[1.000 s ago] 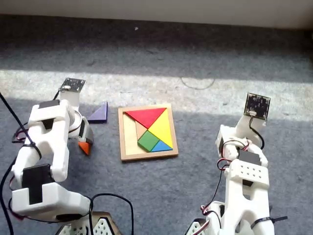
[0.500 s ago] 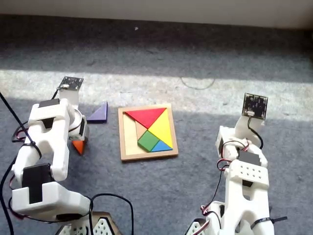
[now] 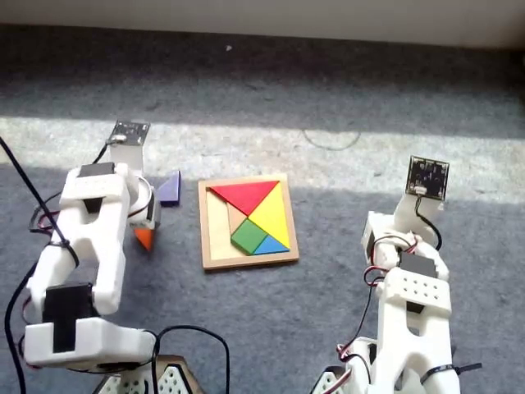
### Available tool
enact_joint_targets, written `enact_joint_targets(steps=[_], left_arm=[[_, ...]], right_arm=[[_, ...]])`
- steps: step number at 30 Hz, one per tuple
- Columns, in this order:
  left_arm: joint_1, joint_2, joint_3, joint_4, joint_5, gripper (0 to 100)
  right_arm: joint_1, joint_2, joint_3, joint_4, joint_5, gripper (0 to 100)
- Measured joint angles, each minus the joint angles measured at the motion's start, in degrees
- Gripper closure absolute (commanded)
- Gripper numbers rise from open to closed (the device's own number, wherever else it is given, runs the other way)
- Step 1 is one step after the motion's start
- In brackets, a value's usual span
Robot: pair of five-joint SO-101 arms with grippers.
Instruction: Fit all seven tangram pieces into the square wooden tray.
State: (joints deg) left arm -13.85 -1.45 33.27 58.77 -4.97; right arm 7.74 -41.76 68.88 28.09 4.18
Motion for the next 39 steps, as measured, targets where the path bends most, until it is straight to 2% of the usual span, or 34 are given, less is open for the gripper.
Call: enact_joint_targets(steps=[10, 14, 19, 28, 36, 39], left_arm=[[14.07, -13.63, 0.0, 3.52, 12.57, 85], [19.69, -13.54, -2.02, 3.6, 15.47, 85], [24.88, -6.95, -6.42, 3.87, 17.67, 85], [25.58, 8.26, -11.87, 3.87, 22.51, 85], [25.49, 8.97, -12.13, 3.87, 25.76, 85], [25.58, 8.97, -12.13, 3.87, 25.93, 79]], right_arm=[[0.0, 0.0, 0.0, 0.0, 0.0, 98.8], [0.0, 0.0, 0.0, 0.0, 0.0, 98.8], [0.0, 0.0, 0.0, 0.0, 0.0, 98.8], [0.0, 0.0, 0.0, 0.0, 0.0, 98.8], [0.0, 0.0, 0.0, 0.0, 0.0, 98.8], [0.0, 0.0, 0.0, 0.0, 0.0, 98.8]])
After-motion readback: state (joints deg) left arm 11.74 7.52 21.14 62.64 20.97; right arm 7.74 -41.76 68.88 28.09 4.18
